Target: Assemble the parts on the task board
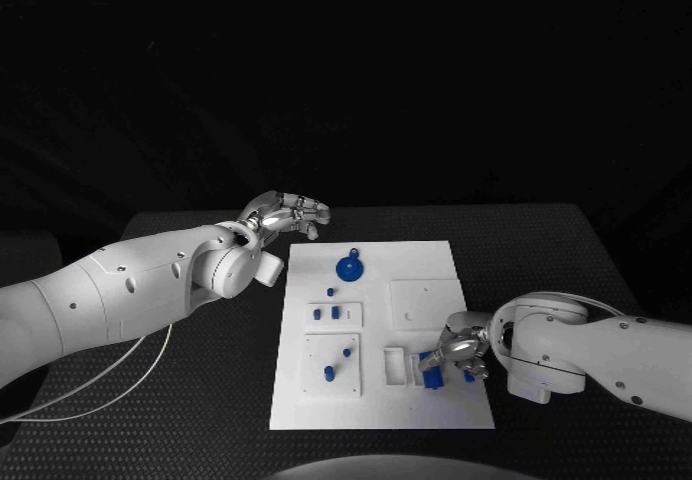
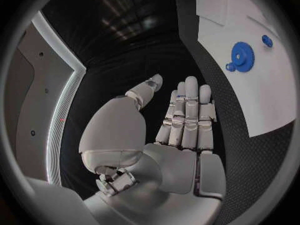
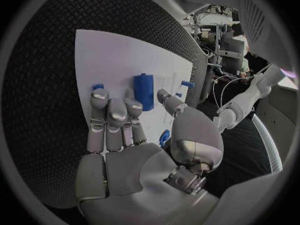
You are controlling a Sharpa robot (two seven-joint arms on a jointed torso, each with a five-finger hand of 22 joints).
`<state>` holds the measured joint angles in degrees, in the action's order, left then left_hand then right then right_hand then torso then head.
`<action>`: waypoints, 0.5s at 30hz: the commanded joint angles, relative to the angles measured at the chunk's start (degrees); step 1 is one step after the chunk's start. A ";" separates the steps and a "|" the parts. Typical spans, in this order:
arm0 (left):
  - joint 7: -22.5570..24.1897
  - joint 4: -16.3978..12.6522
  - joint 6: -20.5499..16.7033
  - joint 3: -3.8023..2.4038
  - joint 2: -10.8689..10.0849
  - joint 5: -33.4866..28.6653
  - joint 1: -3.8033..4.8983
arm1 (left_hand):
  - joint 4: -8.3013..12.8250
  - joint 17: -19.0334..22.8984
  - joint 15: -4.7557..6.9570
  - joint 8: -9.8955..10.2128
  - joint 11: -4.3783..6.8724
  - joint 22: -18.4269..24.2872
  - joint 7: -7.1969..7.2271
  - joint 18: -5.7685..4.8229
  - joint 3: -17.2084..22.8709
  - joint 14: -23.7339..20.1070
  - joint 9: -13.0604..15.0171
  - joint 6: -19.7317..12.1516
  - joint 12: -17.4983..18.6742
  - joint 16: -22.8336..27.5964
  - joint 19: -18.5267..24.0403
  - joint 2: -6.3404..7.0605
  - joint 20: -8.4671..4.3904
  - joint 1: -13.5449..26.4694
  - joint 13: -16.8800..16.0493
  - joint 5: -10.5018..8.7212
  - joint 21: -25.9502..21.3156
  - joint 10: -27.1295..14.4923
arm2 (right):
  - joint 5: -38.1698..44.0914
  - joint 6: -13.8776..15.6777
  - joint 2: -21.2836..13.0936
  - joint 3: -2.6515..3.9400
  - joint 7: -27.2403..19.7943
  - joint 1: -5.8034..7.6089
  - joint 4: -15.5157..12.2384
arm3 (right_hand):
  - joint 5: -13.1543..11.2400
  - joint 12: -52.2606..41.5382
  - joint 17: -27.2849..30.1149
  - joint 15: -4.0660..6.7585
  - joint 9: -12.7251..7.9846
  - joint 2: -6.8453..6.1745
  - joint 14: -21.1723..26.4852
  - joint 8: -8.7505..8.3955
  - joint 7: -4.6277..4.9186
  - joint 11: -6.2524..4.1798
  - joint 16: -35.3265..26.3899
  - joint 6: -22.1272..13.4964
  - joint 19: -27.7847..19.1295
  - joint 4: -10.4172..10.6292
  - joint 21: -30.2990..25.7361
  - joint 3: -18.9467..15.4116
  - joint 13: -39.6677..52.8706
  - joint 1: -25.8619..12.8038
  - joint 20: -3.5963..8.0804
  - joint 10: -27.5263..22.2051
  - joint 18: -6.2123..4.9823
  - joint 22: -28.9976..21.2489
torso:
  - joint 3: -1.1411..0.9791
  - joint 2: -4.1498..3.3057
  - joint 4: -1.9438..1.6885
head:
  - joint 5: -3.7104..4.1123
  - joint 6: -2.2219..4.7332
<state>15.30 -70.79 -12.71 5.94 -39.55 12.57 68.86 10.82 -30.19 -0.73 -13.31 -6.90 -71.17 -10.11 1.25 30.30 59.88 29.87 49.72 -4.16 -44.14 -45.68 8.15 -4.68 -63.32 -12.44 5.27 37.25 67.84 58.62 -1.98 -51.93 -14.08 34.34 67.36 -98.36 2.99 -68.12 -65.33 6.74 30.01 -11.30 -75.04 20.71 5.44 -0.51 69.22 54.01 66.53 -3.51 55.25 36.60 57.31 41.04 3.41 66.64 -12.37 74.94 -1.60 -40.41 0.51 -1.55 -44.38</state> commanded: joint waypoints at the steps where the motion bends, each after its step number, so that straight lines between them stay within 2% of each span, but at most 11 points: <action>1: 0.31 -0.17 0.84 -0.03 0.16 -0.31 0.04 | -0.32 -0.08 -0.20 -0.17 0.08 -0.06 -0.06 0.91 0.06 0.33 -0.07 -0.54 -0.29 0.22 -0.52 0.12 -0.04 0.58 0.07 0.07 -0.40 -0.26 | 2.04 0.14 0.35 -0.15 0.23 -0.41 0.37 | -0.18 -0.10 0.05 0.02 -0.24 0.52 -0.29 -0.38 0.37 -0.13 0.23 0.16 0.38 -0.74 0.27 0.10 0.14 -0.33 0.76 -2.22 -2.63 1.04 | 0.02 0.03 -0.02 | -0.17 -0.10; 6: 0.25 -0.23 0.84 -0.03 0.13 -0.31 0.05 | -0.34 -0.10 -0.20 -0.17 0.08 -0.07 -0.06 0.91 0.07 0.33 -0.07 -0.56 -0.29 0.24 -0.51 0.11 -0.04 0.58 0.08 0.07 -0.41 -0.27 | 3.41 0.27 0.53 -0.14 0.33 -0.67 0.52 | -0.18 -0.03 0.05 0.06 -0.12 1.96 -0.30 -0.41 0.31 -0.17 0.24 0.50 0.25 -2.49 0.46 0.56 0.35 0.25 0.77 -2.15 -2.63 1.03 | 0.06 0.02 0.01 | -0.37 -0.27; 11: 0.24 -0.26 0.81 -0.03 0.14 -0.31 0.05 | -0.34 -0.10 -0.20 -0.17 0.08 -0.07 -0.06 0.91 0.07 0.32 -0.08 -0.56 -0.29 0.24 -0.51 0.11 -0.04 0.58 0.08 0.07 -0.41 -0.27 | 4.08 0.74 0.52 -0.14 0.34 -0.70 0.60 | -0.19 -0.01 0.05 0.09 -0.08 2.45 -0.31 -0.39 0.26 -0.22 0.25 0.64 0.22 -3.35 0.51 1.10 0.41 1.03 0.82 -2.11 -2.63 1.03 | 0.07 0.04 0.00 | -0.33 -0.17; 13: 0.23 -0.27 0.81 -0.03 0.14 -0.31 0.05 | -0.33 -0.11 -0.19 -0.17 0.08 -0.08 -0.06 0.91 0.07 0.32 -0.08 -0.56 -0.29 0.25 -0.51 0.11 -0.05 0.57 0.08 0.07 -0.42 -0.27 | 4.05 0.77 0.47 -0.14 0.34 -0.71 0.53 | -0.19 0.03 0.06 0.16 0.06 3.59 -0.35 -0.20 0.13 -0.33 0.26 1.22 0.21 -4.93 0.60 2.67 0.48 2.76 0.86 -1.95 -2.63 1.01 | 0.06 0.05 0.01 | -0.39 -0.19; 15: 0.21 -0.27 0.80 -0.03 0.12 -0.31 0.05 | -0.33 -0.12 -0.19 -0.17 0.08 -0.09 -0.06 0.91 0.08 0.33 -0.08 -0.56 -0.29 0.26 -0.51 0.11 -0.05 0.56 0.08 0.07 -0.42 -0.27 | 4.05 0.80 0.44 -0.14 0.34 -0.71 0.50 | -0.19 0.11 0.03 0.20 0.11 4.19 -0.40 -0.17 0.09 -0.37 0.29 1.51 0.21 -5.87 0.69 3.59 0.52 3.32 0.75 -1.84 -2.63 0.99 | 0.03 0.04 0.01 | -0.38 -0.21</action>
<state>15.23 -70.89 -12.65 5.93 -39.53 12.56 68.86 10.82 -30.24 -0.73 -13.31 -6.89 -71.16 -10.30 1.32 30.31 59.88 29.88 49.52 -4.16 -44.15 -45.68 8.15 -4.68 -63.32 -12.45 5.27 37.04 67.84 60.94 -1.31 -51.39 -14.03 34.16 66.89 -98.10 2.83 -68.11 -65.32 6.78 29.92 -7.97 -75.10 20.41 5.43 -0.69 69.22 55.06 66.72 -8.89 55.63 39.94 57.75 43.01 4.00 64.79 -12.29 74.94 -1.55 -40.37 0.51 -1.91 -44.60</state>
